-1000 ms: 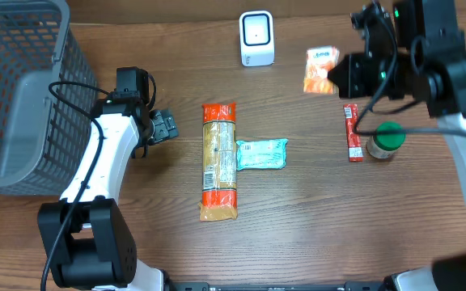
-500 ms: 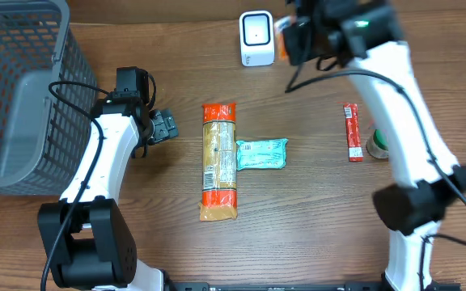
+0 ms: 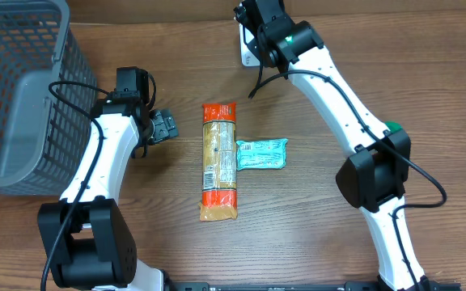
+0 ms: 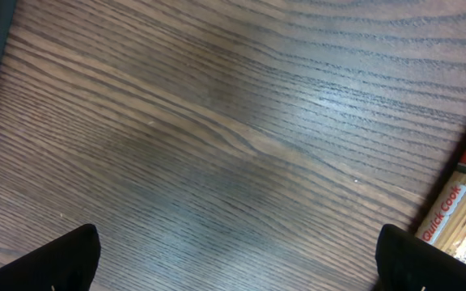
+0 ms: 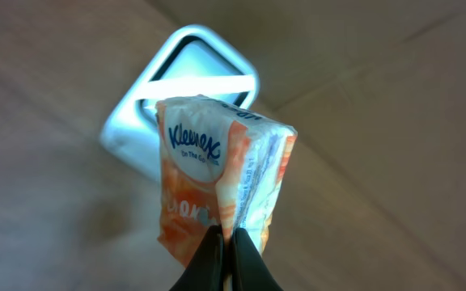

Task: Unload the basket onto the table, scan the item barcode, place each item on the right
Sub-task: 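Hold the Kleenex pack in front of the scanner with right gripper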

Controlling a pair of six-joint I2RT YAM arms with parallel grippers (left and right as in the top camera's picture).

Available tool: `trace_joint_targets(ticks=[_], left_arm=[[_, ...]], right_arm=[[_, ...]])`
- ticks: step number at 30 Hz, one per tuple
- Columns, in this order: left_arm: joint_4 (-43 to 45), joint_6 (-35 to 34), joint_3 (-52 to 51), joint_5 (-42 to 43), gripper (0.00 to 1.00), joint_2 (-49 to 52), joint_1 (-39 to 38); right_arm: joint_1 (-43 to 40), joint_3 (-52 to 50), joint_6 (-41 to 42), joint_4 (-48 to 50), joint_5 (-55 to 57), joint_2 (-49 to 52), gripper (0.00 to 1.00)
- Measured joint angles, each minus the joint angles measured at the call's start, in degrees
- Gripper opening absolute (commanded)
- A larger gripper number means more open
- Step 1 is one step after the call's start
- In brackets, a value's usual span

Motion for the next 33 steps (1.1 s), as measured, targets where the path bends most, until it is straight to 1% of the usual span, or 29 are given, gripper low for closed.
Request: trace_joint_targets(ticks=[4,12,16,28,33], left_arm=[[0.0,0.0,0.0,0.0,1.00,0.0,0.0],[0.0,0.0,0.0,0.0,1.00,0.0,0.0],[0.0,0.0,0.0,0.0,1.00,0.0,0.0],[0.0,0.0,0.0,0.0,1.00,0.0,0.0],[0.0,0.0,0.0,0.0,1.00,0.0,0.0]], right_arm=[[0.0,0.0,-4.0,5.4,3.4,2.0,0.04],[0.0,0.0,-13.5,13.7,5.9,4.0,0.04],[0.0,0.0,-15.7,16.6,6.3,5.1,0.04],[0.0,-0.4,-21.1,19.8,7.7,12.0,0.04],[0.1,-0.4,-22.6,23.1,9.4,12.2,0.04]])
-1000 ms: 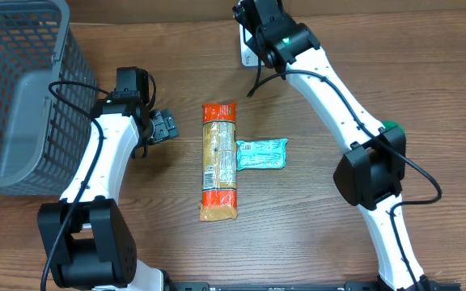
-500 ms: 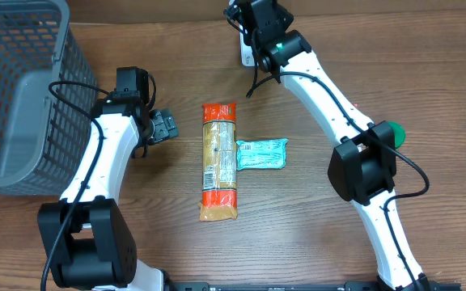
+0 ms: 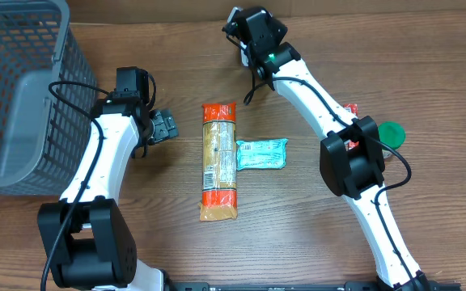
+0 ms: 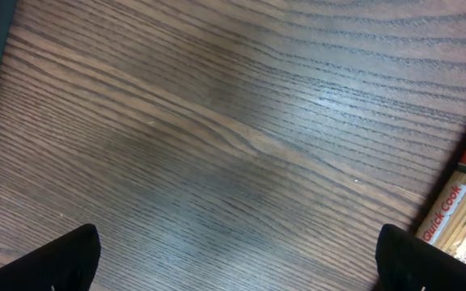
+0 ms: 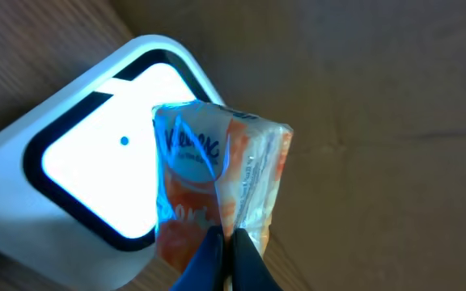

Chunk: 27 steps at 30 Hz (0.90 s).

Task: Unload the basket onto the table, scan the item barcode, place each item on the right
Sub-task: 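Hold the Kleenex pack in front of the scanner with right gripper, then carry the Kleenex pack right and lower it beside the red snack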

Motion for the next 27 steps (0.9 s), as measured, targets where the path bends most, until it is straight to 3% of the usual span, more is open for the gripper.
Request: trace_joint_targets(ticks=[7,14,21,27], left_arm=[[0.0,0.0,0.0,0.0,1.00,0.0,0.0],[0.0,0.0,0.0,0.0,1.00,0.0,0.0],[0.0,0.0,0.0,0.0,1.00,0.0,0.0],[0.0,0.0,0.0,0.0,1.00,0.0,0.0]], right_arm=[[1.0,0.0,-2.1,0.6,1.3,0.0,0.04],[2.8,-0.1,5.4,-3.5,1.6,-1.1,0.04],[2.3,-0.8,24.6,-22.9,0.2,-12.3,0.04],[-0.7,-0.4,38.9,-43.6,-10.0,-27.5,0.04]])
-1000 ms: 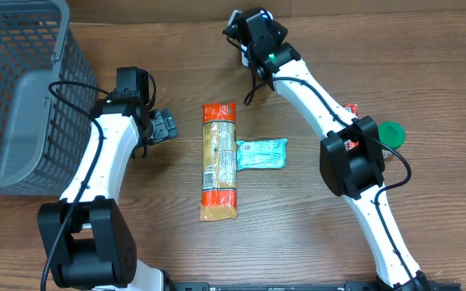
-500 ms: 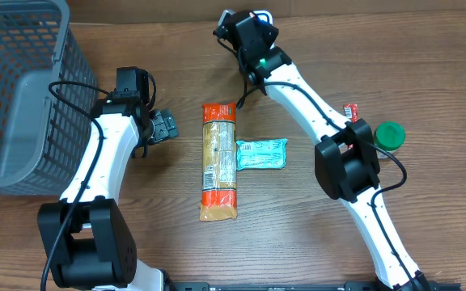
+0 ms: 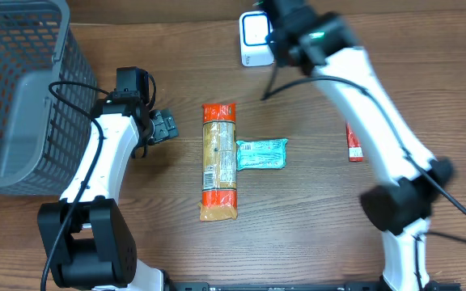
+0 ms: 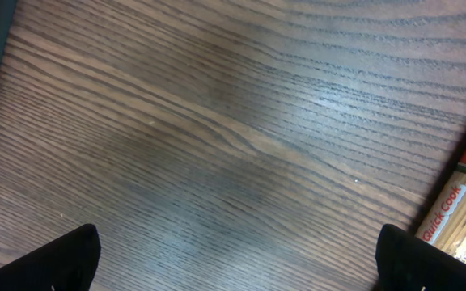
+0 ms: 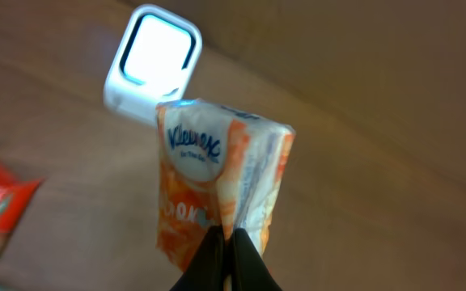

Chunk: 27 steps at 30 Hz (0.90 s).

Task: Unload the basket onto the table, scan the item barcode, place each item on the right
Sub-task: 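Carry the Kleenex pack right and lower it beside the red snack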

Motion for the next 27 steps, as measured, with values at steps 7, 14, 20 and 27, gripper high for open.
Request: trace_joint_targets(ticks=[7,14,20,27], left_arm=[[0.0,0.0,0.0,0.0,1.00,0.0,0.0],[0.0,0.0,0.0,0.0,1.00,0.0,0.0],[0.0,0.0,0.0,0.0,1.00,0.0,0.0],[0.0,0.0,0.0,0.0,1.00,0.0,0.0]], right_arm=[[-8.1,-0.3,6.8,-14.7,-15.8,-4.0,0.04],[-13.8,-4.1,9.2,-23.7,-23.9,-2.2,0.04],[-13.2,-6.1,10.9,-24.4,-25.9,-3.7,0.04],[-13.0,-16.2,12.4,-24.0,-26.4,-15.0,0.04]])
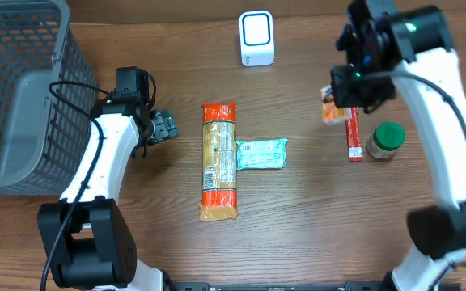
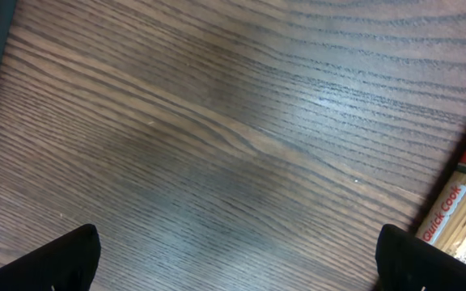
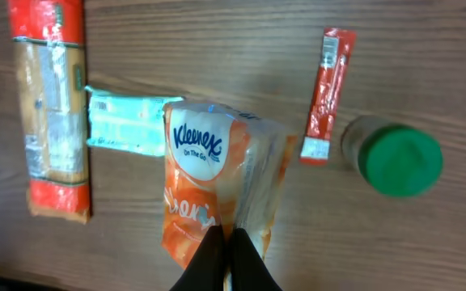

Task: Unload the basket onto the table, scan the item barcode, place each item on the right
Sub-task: 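Carry the Kleenex pack right and lower it beside the red snack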

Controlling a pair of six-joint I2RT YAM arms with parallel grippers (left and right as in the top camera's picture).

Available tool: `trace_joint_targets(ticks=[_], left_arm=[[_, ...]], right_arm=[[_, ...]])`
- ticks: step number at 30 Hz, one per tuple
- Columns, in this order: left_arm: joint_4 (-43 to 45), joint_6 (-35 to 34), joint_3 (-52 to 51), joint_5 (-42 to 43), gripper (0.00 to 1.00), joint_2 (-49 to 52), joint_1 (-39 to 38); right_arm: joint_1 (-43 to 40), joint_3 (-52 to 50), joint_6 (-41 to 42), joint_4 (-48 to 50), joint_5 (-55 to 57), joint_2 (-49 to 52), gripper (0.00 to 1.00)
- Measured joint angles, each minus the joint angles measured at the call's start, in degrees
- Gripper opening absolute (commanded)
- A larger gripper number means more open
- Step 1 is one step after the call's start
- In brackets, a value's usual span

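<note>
The white barcode scanner (image 1: 256, 38) stands at the table's far edge, its face upward. An orange Kleenex tissue pack (image 3: 217, 182) hangs above the table with my right gripper (image 3: 227, 242) shut on its lower edge. From overhead that pack (image 1: 331, 106) and right gripper (image 1: 345, 89) are well right of the scanner, beside a red sachet. My left gripper (image 2: 237, 263) is open over bare wood, and overhead this left gripper (image 1: 162, 127) sits left of the pasta pack.
A long pasta pack (image 1: 219, 160) and a teal packet (image 1: 261, 153) lie mid-table. A red stick sachet (image 1: 353, 137) and a green-lidded jar (image 1: 387, 139) lie on the right. A grey mesh basket (image 1: 14, 89) fills the far left.
My right gripper, still holding the tissue pack, has moved from beside the scanner to the right side, above the red sachet and jar. The left arm has not moved.
The right gripper held the tissue pack over the scanner, then close against its lit face. Then it was back from the scanner, which stayed lit. Now the pack hangs over the table's right side. The left gripper stayed open throughout.
</note>
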Motion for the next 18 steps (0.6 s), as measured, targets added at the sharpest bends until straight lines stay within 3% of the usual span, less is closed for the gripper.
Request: trace_joint_targets(ticks=[7,18], left_arm=[[0.0,0.0,0.0,0.0,1.00,0.0,0.0],[0.0,0.0,0.0,0.0,1.00,0.0,0.0]], right_arm=[[0.0,-18.0,0.7,8.3,0.4,-12.0,0.04],[-0.1,-47.6,2.3,32.9,1.6,-11.4,0.04]])
